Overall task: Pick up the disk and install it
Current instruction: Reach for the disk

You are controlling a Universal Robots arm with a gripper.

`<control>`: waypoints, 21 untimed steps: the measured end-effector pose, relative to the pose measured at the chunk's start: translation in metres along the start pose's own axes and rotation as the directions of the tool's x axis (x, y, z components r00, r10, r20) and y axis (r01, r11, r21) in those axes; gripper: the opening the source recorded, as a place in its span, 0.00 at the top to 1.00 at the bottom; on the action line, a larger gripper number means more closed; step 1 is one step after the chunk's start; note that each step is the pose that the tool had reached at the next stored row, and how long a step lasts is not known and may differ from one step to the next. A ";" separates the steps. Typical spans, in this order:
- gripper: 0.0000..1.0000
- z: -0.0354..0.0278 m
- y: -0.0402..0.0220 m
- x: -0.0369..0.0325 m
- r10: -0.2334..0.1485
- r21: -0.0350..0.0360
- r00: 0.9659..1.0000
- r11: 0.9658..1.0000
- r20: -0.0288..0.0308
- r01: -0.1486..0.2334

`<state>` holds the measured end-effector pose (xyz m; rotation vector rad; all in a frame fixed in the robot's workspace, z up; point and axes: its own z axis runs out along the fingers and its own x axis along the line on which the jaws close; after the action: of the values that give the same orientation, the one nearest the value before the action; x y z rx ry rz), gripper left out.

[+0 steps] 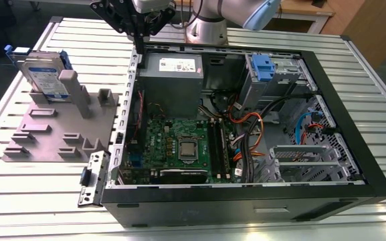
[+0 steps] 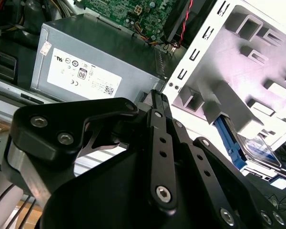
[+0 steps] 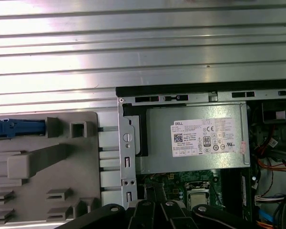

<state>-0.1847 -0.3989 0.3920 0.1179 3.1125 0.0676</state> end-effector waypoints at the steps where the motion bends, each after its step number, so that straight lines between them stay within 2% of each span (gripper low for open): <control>1: 0.89 0.0000 0.0000 0.0000 0.000 0.000 1.000 1.000 0.000 0.000; 7: 0.89 0.0000 0.0000 0.0006 0.000 0.000 1.000 1.000 0.000 0.000; 9: 0.89 0.0003 -0.0004 0.0044 0.000 0.000 1.000 1.000 0.000 0.000; 21: 0.89 0.0004 -0.0006 0.0082 0.000 0.000 1.000 1.000 0.000 0.000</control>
<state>-0.1929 -0.3989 0.3914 0.1180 3.1125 0.0678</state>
